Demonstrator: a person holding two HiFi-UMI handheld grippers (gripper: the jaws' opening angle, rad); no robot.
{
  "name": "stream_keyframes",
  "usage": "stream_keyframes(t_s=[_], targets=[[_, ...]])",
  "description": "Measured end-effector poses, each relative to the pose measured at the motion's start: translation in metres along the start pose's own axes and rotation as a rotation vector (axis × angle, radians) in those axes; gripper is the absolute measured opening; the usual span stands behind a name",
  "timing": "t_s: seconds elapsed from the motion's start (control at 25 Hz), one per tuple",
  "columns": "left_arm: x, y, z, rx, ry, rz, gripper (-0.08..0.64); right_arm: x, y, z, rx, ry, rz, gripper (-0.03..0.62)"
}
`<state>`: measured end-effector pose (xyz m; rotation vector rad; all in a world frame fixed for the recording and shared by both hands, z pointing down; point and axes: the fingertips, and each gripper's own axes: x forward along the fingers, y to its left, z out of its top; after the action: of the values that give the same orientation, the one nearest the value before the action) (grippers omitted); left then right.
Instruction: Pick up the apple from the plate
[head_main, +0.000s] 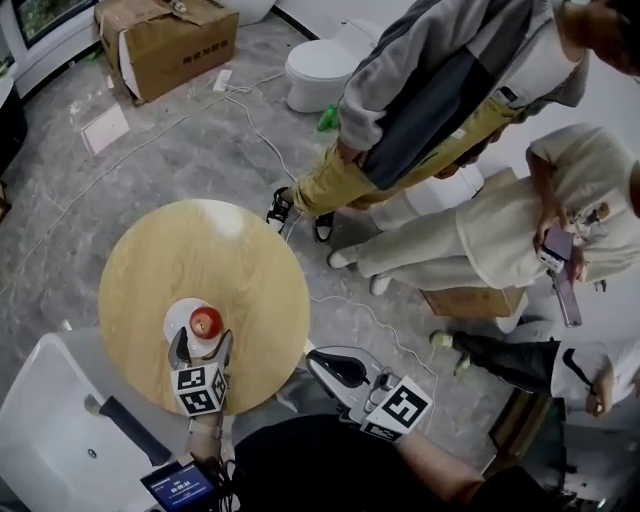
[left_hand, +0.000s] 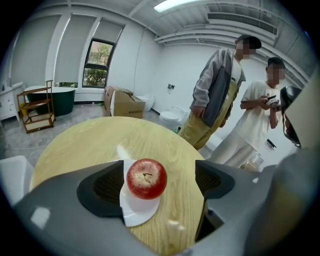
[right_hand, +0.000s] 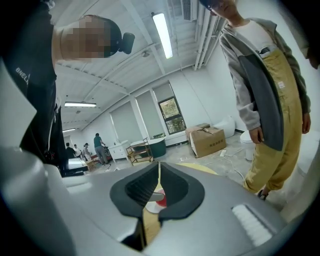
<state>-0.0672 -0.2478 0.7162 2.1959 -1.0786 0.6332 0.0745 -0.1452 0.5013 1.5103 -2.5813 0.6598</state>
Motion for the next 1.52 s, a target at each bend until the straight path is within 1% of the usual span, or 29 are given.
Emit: stream_keyframes(t_s=[0.12,0.24,0.4,0.64,0.8,0.88,1.0,1.12,1.32,1.52], targets=[[0.012,0.017,-0.004,0.025,0.033,0.017,0.453,0.003,0.001,0.001,0.019,0.003,-0.054,0.018],[0.024,0.024,-0.015,0.031,0.06,0.01,0.454,-0.003,0.001,-0.005,0.03,0.002,-0.105,0.018],[0.045,0.025,-0.026,0.034,0.086,-0.014,0.454,-0.011,-0.006,-0.012,0.041,0.0,-0.161,0.018],[0.061,0.02,-0.03,0.021,0.116,-0.051,0.439,-0.021,-0.005,-0.008,0.053,-0.029,-0.227,0.018],[0.067,0.022,-0.033,0.015,0.129,-0.055,0.414,-0.025,-0.004,-0.011,0.065,-0.02,-0.261,0.017],[0.069,0.023,-0.034,0.022,0.131,-0.057,0.414,-0.025,-0.004,-0.013,0.065,-0.017,-0.277,0.017],[0.068,0.023,-0.035,0.03,0.133,-0.063,0.413,-0.026,-0.002,-0.017,0.065,-0.006,-0.287,0.017],[0.066,0.022,-0.035,0.031,0.132,-0.063,0.413,-0.026,-0.002,-0.017,0.063,-0.007,-0.281,0.015],[0.059,0.019,-0.023,0.031,0.109,-0.056,0.413,-0.03,-0.009,-0.014,0.06,-0.008,-0.274,0.015],[0.036,0.016,-0.007,0.028,0.057,-0.04,0.413,-0.031,-0.007,-0.008,0.046,-0.021,-0.242,0.014]])
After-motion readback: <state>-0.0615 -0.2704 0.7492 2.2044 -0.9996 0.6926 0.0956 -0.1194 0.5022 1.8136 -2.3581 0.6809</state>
